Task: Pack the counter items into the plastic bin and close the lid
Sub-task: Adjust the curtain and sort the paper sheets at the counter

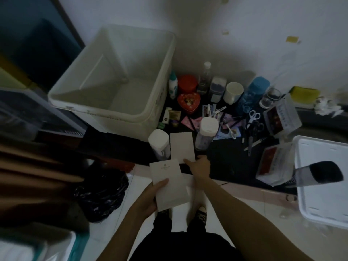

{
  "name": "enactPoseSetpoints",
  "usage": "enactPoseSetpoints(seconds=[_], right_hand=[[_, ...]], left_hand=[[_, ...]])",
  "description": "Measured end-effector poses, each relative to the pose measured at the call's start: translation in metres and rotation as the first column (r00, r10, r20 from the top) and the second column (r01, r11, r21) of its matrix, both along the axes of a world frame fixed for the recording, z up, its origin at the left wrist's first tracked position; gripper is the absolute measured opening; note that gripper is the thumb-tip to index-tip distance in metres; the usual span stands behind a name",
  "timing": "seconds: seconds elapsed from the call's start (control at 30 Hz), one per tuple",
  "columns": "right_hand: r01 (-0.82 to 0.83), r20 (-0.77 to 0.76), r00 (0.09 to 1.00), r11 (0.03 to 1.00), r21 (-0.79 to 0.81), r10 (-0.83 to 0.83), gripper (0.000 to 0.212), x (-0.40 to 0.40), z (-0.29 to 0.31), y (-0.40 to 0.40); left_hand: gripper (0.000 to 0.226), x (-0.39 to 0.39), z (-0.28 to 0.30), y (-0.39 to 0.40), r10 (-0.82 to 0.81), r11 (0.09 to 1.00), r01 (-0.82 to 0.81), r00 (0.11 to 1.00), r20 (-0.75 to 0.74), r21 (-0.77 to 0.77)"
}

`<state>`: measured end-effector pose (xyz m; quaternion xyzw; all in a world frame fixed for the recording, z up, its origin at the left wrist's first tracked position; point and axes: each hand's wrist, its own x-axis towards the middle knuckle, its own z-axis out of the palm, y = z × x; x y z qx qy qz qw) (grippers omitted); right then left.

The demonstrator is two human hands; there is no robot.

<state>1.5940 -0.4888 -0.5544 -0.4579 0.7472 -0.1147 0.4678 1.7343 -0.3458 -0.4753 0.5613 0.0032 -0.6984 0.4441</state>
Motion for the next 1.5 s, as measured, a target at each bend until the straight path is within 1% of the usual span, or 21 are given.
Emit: enactPoseSetpoints(seconds=[0.1,0.17,0.27,0.37,0.47,0.6,0.67,0.77,0.83,0.9,0.97,1.0,1.1,1.13,1.2,1.27,1.33,1.43,1.5], right_hand=[[0.038,-0.062,0.998,0.997,0.074,-0.033,0.082,0.008,0.007,-0.005],[0.014,-0.122,0.993,0.994,0.107,-0.001,0.09,0.012,0.007,-0.007],[-0.01,-0.22,0.975,0.995,0.097,0.031,0.09,0.018,0.007,-0.008],[0.009,-0.238,0.971,0.997,0.08,0.011,0.087,0.023,0.007,-0.006],[0.028,-0.226,0.974,0.996,0.086,-0.007,0.085,0.023,0.008,-0.006],[0.054,-0.185,0.982,0.996,0.076,-0.039,0.084,0.02,0.008,-0.009],[0.024,-0.154,0.988,0.995,0.102,-0.008,0.079,0.019,0.004,-0.011],[0.017,-0.076,0.997,0.989,0.146,-0.006,0.07,0.016,-0.004,-0.015],[0.007,-0.007,1.0,0.99,0.14,-0.007,0.064,0.014,-0.005,-0.016],[0.043,0.088,0.995,0.992,0.121,-0.054,0.05,0.012,0.002,-0.016],[0.081,0.178,0.979,0.99,0.115,-0.101,0.043,0.007,0.011,-0.015],[0.069,0.192,0.978,0.994,0.082,-0.084,0.041,0.004,0.017,-0.013],[-0.078,0.102,0.991,0.989,-0.124,0.091,0.031,-0.016,0.041,-0.006],[-0.132,0.064,0.987,0.967,-0.218,0.149,0.026,-0.025,0.051,-0.004],[-0.215,-0.005,0.972,0.889,-0.404,0.233,0.018,-0.043,0.075,-0.002],[-0.269,-0.042,0.956,0.811,-0.52,0.29,0.016,-0.06,0.098,-0.002],[-0.299,-0.05,0.942,0.761,-0.576,0.332,0.019,-0.074,0.12,-0.003],[-0.345,-0.07,0.919,0.706,-0.618,0.388,0.025,-0.092,0.152,-0.007],[-0.37,-0.051,0.901,0.704,-0.606,0.43,0.026,-0.103,0.177,-0.01]], left_hand=[[0.045,0.006,0.001,0.005,0.023,1.0,-0.023,1.0,-0.008,0.014],[0.043,0.01,0.002,0.006,0.035,0.999,-0.034,0.999,-0.019,0.012],[0.036,0.014,0.004,0.007,0.042,0.999,-0.043,0.999,-0.024,-0.008],[0.03,0.017,0.006,0.009,0.071,0.997,-0.072,0.997,-0.032,-0.025],[0.03,0.02,0.006,0.009,0.074,0.997,-0.075,0.997,-0.022,-0.032],[0.03,0.02,0.005,0.008,0.067,0.997,-0.068,0.998,-0.016,-0.021],[0.029,0.02,0.005,0.008,0.07,0.997,-0.07,0.997,-0.016,-0.023],[0.028,0.021,0.005,0.008,0.065,0.997,-0.066,0.998,-0.012,-0.032],[0.026,0.021,0.006,0.009,0.056,0.998,-0.057,0.998,-0.012,-0.037],[0.025,0.021,0.007,0.008,0.047,0.998,-0.048,0.999,-0.013,-0.039],[0.025,0.021,0.006,0.008,0.039,0.998,-0.039,0.999,-0.011,-0.041],[0.026,0.021,0.006,0.007,0.031,0.999,-0.031,0.999,-0.009,-0.042],[0.032,0.019,0.004,0.004,-0.013,0.999,0.013,1.0,0.003,-0.039],[0.034,0.019,0.003,0.004,-0.027,0.999,0.027,1.0,0.008,-0.037],[0.035,0.017,0.002,0.002,-0.054,0.998,0.055,0.998,0.023,-0.031],[0.038,0.015,0.002,0.0,-0.086,0.996,0.087,0.996,0.027,-0.029],[0.038,0.011,0.001,-0.004,-0.113,0.993,0.114,0.993,0.029,-0.031],[0.04,0.002,0.005,-0.016,-0.15,0.988,0.15,0.989,0.021,-0.031],[0.045,-0.004,0.011,-0.026,-0.164,0.986,0.163,0.986,-0.01,-0.027]])
